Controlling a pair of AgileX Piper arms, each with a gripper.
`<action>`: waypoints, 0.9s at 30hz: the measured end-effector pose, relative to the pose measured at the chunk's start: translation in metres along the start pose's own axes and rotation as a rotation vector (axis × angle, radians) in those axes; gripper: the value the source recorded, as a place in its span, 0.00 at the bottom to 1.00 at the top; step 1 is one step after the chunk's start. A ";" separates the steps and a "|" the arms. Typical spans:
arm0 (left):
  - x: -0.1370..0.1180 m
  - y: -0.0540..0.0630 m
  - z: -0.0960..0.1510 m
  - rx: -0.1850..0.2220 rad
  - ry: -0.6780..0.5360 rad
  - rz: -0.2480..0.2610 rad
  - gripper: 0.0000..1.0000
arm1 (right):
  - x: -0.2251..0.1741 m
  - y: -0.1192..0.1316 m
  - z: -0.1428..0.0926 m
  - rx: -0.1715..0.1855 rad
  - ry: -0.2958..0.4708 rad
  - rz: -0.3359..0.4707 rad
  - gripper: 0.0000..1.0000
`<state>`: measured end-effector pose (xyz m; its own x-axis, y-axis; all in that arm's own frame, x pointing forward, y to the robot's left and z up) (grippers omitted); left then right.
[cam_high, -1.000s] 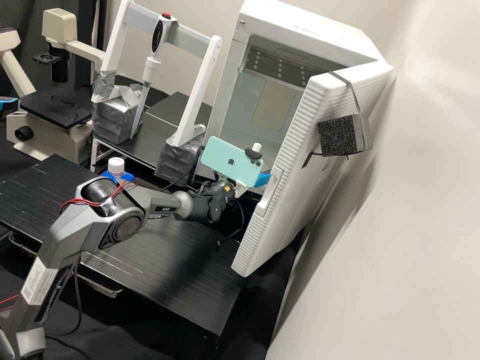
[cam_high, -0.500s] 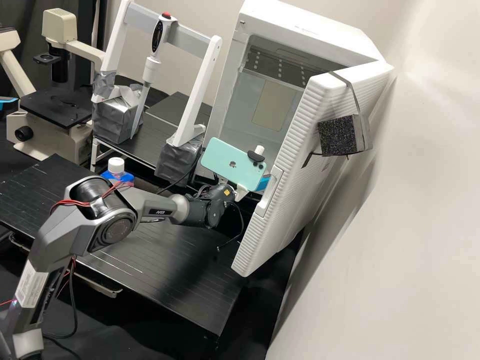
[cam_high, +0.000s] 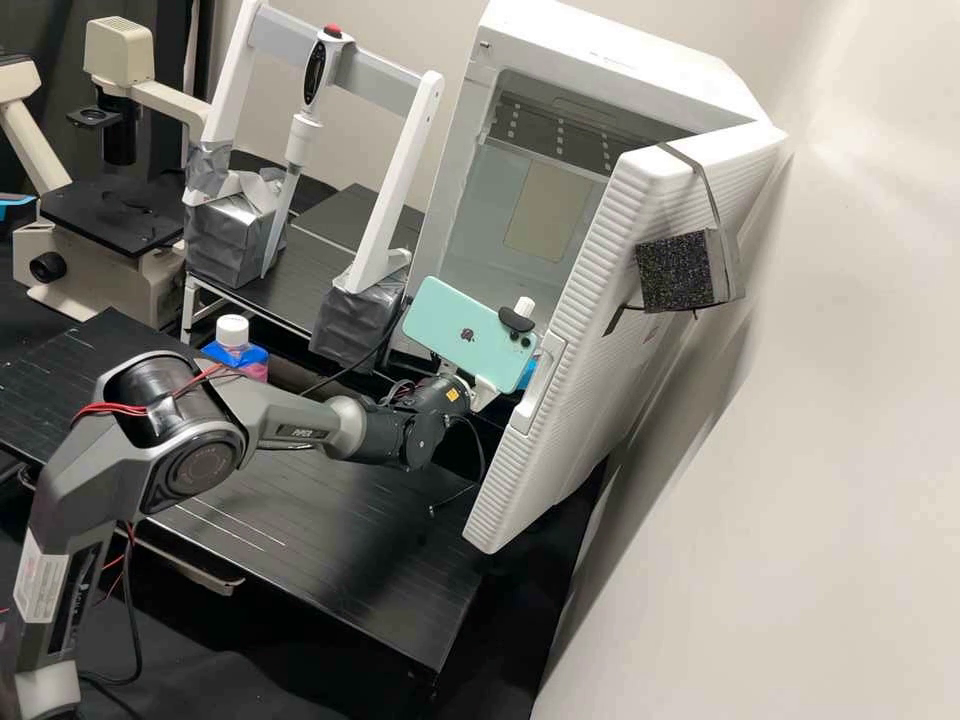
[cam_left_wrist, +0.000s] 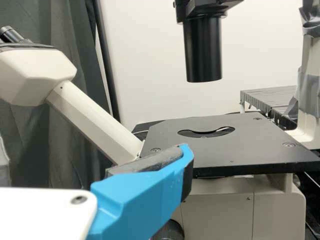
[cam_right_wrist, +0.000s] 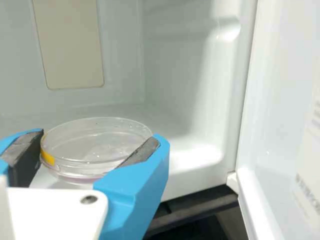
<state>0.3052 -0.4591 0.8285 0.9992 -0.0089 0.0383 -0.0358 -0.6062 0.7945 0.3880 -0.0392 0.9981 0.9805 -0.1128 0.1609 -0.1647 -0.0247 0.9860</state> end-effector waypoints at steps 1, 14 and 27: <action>0.000 0.000 0.000 0.000 0.000 0.000 1.00 | -0.002 -0.001 0.000 0.001 0.004 -0.001 0.00; 0.000 0.000 0.000 0.000 0.000 0.000 1.00 | -0.070 -0.014 0.001 -0.031 0.119 0.028 0.00; 0.000 0.000 0.000 0.000 0.000 0.000 1.00 | -0.132 -0.046 -0.005 -0.005 0.239 -0.015 0.00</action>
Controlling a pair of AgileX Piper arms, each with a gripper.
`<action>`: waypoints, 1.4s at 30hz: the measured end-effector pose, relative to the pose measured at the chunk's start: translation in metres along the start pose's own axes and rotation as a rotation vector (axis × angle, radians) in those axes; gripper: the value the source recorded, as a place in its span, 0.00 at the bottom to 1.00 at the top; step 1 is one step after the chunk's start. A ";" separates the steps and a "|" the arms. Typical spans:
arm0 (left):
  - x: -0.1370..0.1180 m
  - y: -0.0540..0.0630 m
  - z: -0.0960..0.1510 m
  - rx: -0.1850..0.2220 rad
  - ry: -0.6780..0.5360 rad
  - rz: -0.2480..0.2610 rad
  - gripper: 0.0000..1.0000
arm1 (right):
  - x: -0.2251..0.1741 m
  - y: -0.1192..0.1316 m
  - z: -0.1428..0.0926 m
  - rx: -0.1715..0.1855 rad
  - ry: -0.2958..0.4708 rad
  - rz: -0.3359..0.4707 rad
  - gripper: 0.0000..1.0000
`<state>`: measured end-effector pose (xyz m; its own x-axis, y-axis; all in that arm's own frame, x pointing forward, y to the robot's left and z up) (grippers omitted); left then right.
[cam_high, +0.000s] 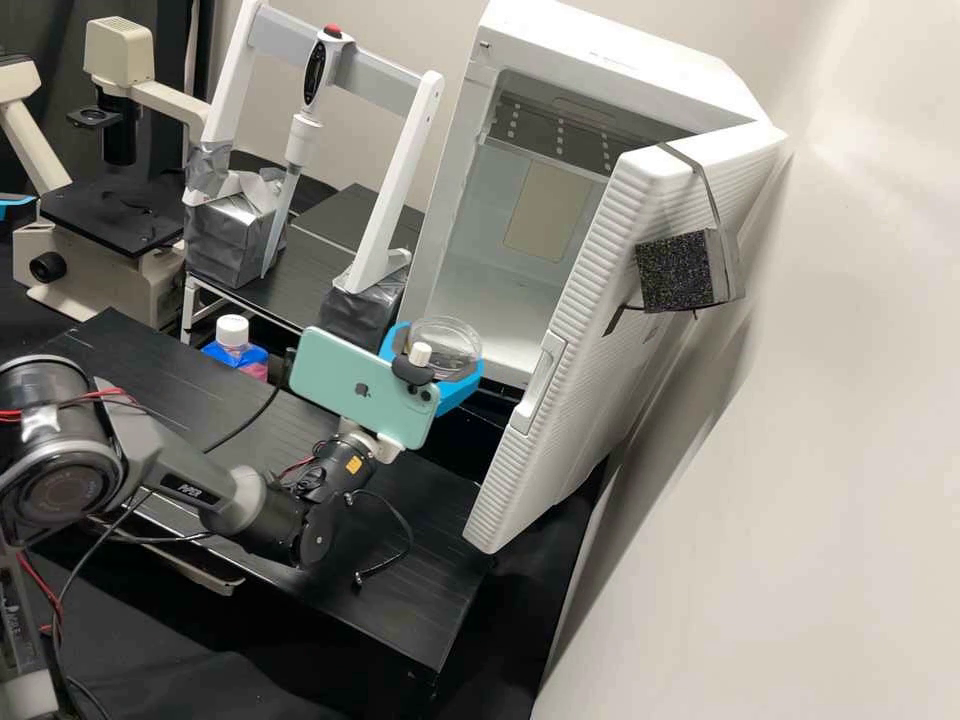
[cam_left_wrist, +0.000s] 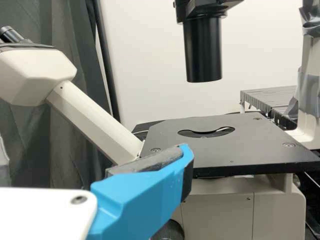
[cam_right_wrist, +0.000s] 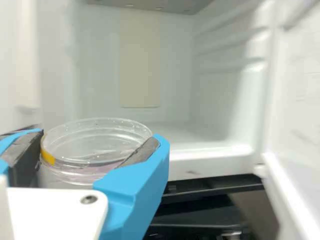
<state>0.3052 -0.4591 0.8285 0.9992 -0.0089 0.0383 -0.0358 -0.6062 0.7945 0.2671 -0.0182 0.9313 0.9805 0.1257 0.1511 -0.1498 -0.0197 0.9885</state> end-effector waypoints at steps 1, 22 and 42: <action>0.000 0.000 0.000 0.000 0.000 0.000 1.00 | -0.002 -0.008 -0.005 0.007 0.012 -0.025 0.00; 0.000 0.000 0.000 0.000 0.000 0.000 1.00 | -0.042 -0.089 -0.121 -0.036 0.410 -0.301 0.00; 0.000 0.000 0.000 0.000 0.000 0.000 1.00 | 0.028 -0.143 -0.194 -0.048 0.540 -0.528 0.00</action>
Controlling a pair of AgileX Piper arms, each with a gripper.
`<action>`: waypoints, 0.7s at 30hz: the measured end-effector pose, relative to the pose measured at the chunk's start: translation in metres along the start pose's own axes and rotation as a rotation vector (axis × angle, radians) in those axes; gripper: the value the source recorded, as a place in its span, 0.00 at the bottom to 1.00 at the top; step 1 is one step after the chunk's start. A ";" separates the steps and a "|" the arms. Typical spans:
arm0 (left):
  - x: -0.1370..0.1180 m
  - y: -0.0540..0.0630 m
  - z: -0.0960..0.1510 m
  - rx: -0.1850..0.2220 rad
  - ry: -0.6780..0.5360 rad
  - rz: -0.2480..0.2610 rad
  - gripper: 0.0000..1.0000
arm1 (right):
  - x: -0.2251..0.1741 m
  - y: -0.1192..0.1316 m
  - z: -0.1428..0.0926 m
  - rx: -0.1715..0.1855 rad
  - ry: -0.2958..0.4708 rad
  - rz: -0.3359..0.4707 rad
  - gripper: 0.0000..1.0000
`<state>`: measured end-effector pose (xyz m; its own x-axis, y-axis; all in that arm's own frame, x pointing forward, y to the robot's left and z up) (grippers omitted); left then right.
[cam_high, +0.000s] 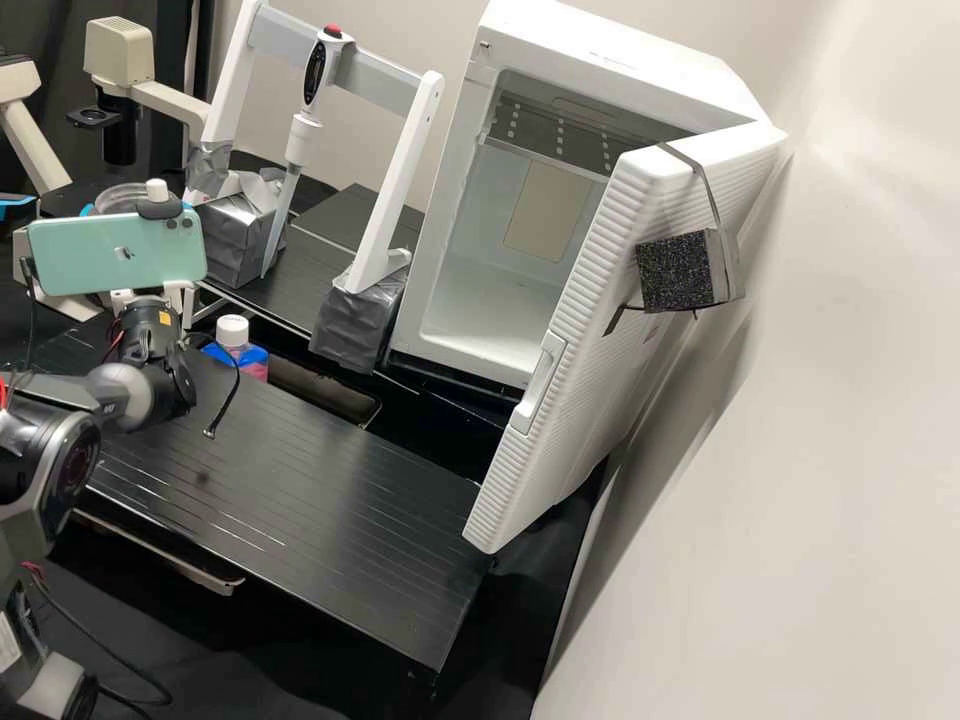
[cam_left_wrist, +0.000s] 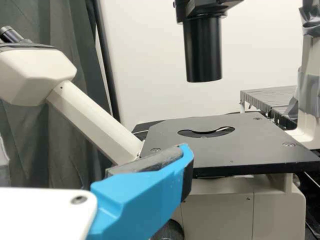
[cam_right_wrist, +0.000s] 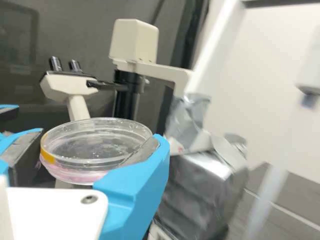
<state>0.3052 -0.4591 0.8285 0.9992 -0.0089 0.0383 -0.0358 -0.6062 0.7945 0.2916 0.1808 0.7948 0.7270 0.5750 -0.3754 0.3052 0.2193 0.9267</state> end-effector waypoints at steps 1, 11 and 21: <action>0.000 0.000 0.000 0.000 0.000 0.000 1.00 | 0.007 0.002 -0.002 -0.006 0.006 -0.004 0.00; 0.000 0.000 0.000 0.000 0.000 0.000 1.00 | 0.065 -0.008 -0.008 -0.052 0.005 -0.106 0.00; 0.000 0.000 0.000 0.000 0.000 0.000 1.00 | 0.105 -0.025 -0.004 -0.033 -0.029 -0.190 0.00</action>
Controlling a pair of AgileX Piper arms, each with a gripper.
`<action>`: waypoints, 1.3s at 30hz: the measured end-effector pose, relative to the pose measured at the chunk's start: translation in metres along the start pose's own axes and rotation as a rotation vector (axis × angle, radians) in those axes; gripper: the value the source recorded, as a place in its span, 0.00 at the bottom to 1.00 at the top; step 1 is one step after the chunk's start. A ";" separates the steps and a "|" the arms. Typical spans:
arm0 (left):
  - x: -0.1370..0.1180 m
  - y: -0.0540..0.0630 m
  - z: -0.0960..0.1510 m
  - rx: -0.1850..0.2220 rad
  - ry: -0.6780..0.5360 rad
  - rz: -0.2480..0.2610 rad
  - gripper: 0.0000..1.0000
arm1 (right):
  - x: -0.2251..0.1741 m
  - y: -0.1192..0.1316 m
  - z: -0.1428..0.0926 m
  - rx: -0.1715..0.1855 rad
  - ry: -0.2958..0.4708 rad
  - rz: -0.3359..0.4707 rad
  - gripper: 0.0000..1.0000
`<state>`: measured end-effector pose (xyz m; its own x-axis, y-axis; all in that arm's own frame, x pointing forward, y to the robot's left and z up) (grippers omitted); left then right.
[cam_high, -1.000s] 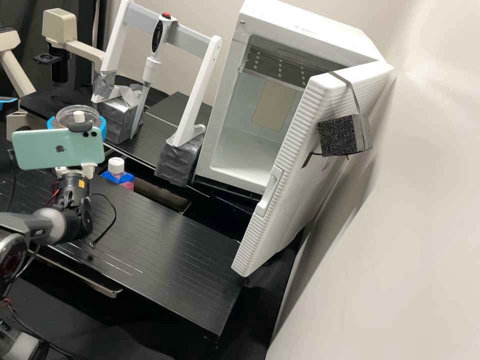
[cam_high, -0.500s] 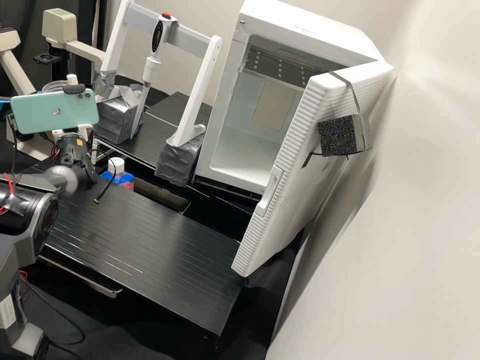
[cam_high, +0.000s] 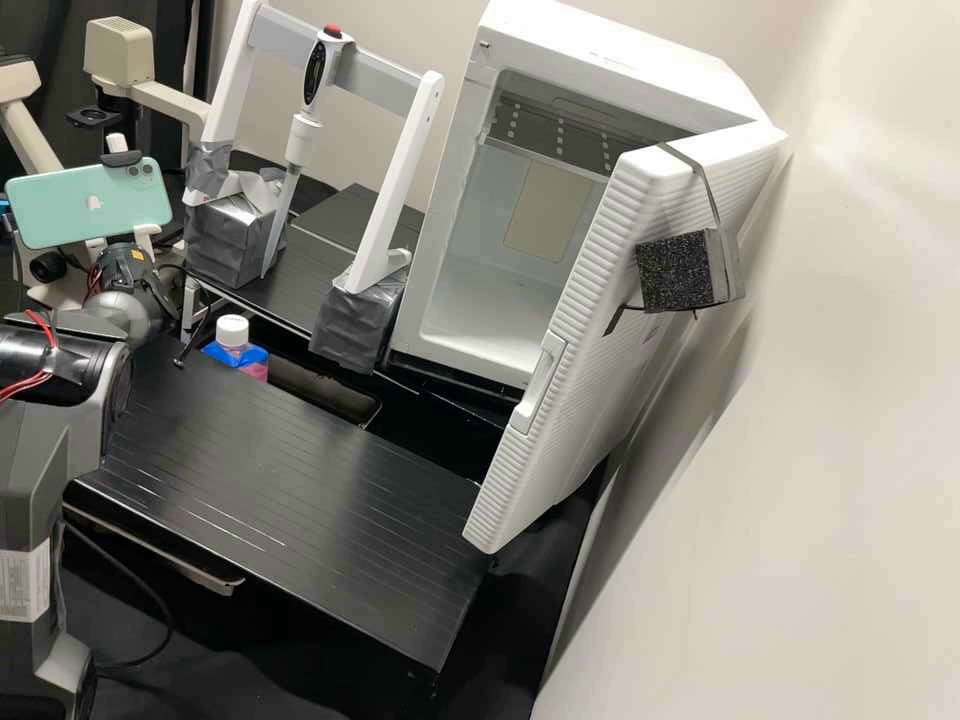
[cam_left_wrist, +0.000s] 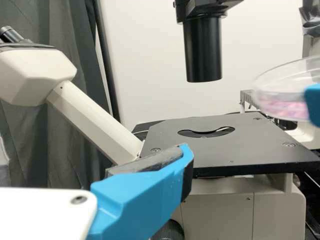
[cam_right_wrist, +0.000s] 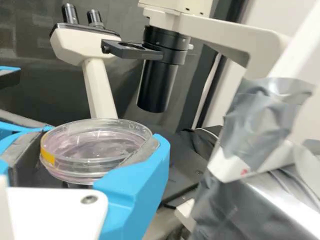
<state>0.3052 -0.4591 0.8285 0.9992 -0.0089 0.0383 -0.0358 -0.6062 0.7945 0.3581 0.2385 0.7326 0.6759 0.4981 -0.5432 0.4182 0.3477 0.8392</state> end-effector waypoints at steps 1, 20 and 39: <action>0.000 0.000 0.000 0.000 0.000 0.000 1.00 | 0.004 0.001 -0.001 0.010 0.004 -0.001 0.00; 0.000 0.000 0.000 0.000 0.000 0.000 1.00 | 0.066 -0.011 0.018 0.032 -0.058 -0.047 0.00; 0.000 0.000 0.000 0.000 0.000 0.000 1.00 | 0.102 -0.022 0.025 0.106 -0.059 -0.014 0.00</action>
<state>0.3052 -0.4591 0.8285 0.9992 -0.0089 0.0383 -0.0358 -0.6062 0.7945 0.4333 0.2620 0.6591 0.7026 0.4448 -0.5554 0.4880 0.2669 0.8311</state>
